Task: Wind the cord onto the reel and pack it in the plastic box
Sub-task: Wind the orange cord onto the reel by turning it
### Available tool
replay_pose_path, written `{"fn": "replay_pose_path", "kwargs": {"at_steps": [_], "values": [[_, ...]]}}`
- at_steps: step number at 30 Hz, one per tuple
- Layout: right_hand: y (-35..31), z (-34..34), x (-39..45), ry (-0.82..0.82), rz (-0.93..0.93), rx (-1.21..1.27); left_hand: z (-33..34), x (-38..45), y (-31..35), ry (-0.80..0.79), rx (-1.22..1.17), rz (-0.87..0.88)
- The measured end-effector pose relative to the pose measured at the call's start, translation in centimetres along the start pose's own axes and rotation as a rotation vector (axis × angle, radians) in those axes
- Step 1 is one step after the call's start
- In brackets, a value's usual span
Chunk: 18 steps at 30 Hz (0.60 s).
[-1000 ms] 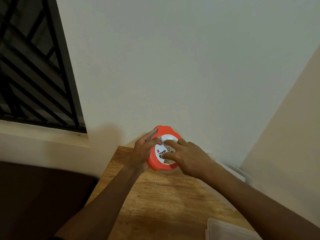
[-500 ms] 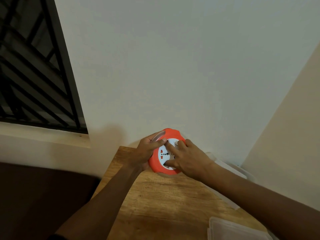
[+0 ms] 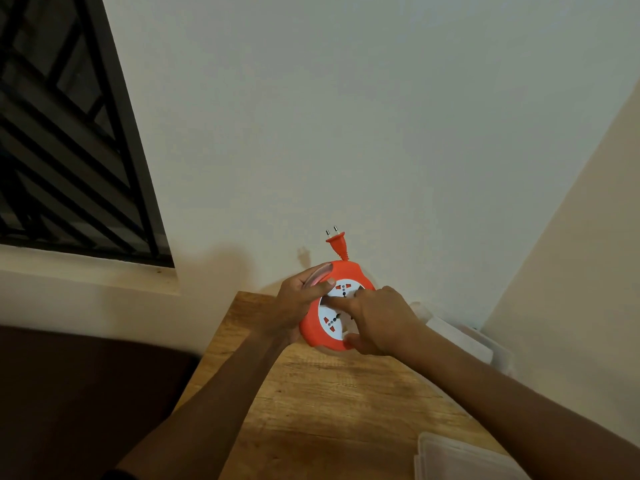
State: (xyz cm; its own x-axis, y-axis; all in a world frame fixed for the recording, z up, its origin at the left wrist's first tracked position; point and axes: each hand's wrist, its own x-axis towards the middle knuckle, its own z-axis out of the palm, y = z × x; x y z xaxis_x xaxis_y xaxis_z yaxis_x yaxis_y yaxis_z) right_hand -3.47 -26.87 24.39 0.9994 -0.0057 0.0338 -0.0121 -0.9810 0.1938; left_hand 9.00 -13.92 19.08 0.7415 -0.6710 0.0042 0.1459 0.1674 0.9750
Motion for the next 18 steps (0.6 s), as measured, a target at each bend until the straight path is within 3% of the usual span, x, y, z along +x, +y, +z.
{"fn": "replay_pose_path", "kwargs": {"at_steps": [11,15,18], "values": [[-1.0,-0.3,0.0,-0.019,0.094,0.167,0.3,0.1,0.3,0.030,0.021,-0.009],[-0.3,0.0,0.5,-0.042,0.042,0.158,-0.1,-0.2,0.0,0.033,-0.012,-0.022],[0.6,0.5,0.4,-0.021,-0.079,0.006,-0.6,-0.3,-0.1,0.010,-0.055,-0.034]]}}
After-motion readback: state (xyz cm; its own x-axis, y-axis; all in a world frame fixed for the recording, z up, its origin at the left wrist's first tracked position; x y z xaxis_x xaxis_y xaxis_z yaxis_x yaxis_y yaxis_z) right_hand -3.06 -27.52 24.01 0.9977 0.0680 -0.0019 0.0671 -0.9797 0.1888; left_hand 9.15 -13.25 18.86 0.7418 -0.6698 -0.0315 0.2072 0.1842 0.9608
